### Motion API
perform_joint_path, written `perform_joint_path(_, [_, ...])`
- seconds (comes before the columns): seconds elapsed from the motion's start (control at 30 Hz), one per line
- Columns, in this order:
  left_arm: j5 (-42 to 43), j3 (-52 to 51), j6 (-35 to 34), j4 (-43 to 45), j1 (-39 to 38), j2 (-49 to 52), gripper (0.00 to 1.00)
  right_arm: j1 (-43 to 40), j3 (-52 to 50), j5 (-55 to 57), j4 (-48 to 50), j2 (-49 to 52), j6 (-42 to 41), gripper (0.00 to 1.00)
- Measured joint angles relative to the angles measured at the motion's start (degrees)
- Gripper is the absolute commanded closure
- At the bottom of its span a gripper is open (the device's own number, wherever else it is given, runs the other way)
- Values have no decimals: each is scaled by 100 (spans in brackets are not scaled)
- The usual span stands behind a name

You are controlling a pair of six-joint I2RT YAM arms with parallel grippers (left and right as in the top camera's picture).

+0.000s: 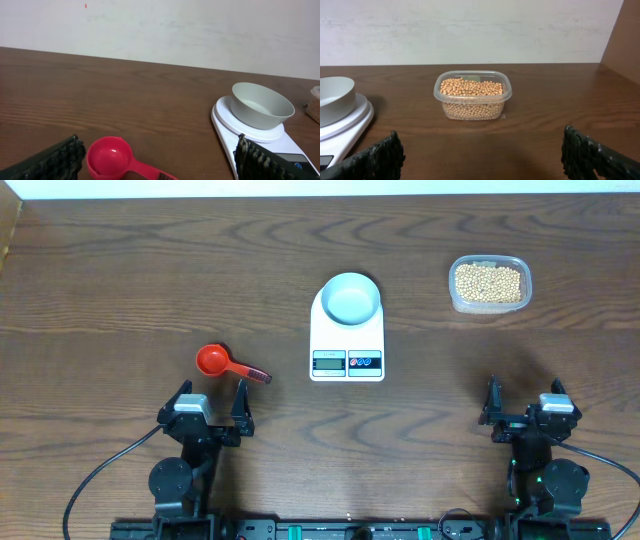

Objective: Scoop item into bowl and weigh 50g on scale
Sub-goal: 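Raise the left arm and open the left gripper toward the red scoop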

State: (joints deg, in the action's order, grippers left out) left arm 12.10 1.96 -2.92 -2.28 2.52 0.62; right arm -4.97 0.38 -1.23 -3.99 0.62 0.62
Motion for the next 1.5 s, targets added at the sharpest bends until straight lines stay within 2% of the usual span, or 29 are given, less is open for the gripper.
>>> perform_joint_path(1.13, [0, -17, 0, 48, 0, 0, 2, 0, 0, 0, 0, 0, 0, 1])
perform_joint_path(1.33, [0, -144, -2, 586, 0, 0, 2, 0, 0, 2, -2, 0, 0, 1])
perform_joint_path(1.5, [2, -160, -4, 1580, 0, 0, 2, 0, 0, 4, -4, 0, 0, 1])
